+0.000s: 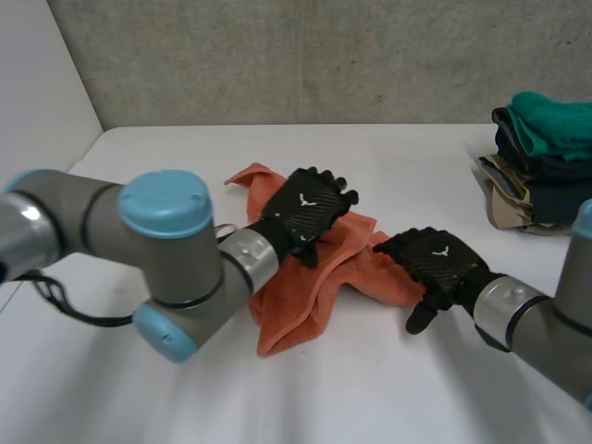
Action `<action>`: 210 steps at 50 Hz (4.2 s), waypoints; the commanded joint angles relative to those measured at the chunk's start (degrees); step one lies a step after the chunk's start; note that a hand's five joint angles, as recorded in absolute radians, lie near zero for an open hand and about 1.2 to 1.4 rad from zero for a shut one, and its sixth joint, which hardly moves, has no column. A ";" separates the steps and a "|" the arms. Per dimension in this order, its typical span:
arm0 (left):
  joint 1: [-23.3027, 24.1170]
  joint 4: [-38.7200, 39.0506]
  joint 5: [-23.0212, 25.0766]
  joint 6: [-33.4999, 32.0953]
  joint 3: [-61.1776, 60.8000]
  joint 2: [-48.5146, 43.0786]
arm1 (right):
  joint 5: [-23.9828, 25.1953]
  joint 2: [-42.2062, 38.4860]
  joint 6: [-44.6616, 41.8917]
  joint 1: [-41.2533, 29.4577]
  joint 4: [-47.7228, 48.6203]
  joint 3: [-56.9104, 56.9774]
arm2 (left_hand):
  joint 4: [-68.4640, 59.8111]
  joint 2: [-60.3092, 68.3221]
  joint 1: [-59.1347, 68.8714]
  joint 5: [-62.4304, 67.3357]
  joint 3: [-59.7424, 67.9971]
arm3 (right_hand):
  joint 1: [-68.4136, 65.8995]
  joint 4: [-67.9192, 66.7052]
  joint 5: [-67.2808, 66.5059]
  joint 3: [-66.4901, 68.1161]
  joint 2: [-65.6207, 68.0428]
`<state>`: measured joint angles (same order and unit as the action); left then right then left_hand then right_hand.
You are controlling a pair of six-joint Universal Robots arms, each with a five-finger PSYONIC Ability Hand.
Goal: Fold the laundry.
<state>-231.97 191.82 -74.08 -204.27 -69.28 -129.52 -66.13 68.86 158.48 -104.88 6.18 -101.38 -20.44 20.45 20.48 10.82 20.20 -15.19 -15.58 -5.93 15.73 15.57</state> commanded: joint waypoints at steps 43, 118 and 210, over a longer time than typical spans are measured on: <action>-2.79 11.65 -22.33 2.21 -30.81 28.09 | -16.13 -9.97 -4.76 -3.14 15.71 35.73 | -59.56 59.55 59.52 59.18 59.80 | -64.81 -64.42 -64.07 64.27 64.43; -14.21 -29.75 0.70 0.11 -5.95 5.33 | 1.01 5.94 -10.03 3.10 -7.06 -6.90 | -24.05 24.04 24.01 23.67 24.29 | 2.25 2.64 2.98 -2.79 -2.63; -14.21 -1.45 -15.04 13.64 -31.26 30.82 | -16.40 2.14 4.00 -5.61 -0.62 16.50 | -59.56 59.55 59.52 59.18 59.80 | 5.13 5.52 5.87 -5.67 -5.51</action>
<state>-245.10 188.38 -89.22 -190.71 -99.22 -98.96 -79.84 62.75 153.45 -114.13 10.47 -77.64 -68.81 68.58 66.02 56.81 68.40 -12.96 -12.39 -2.73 12.28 12.39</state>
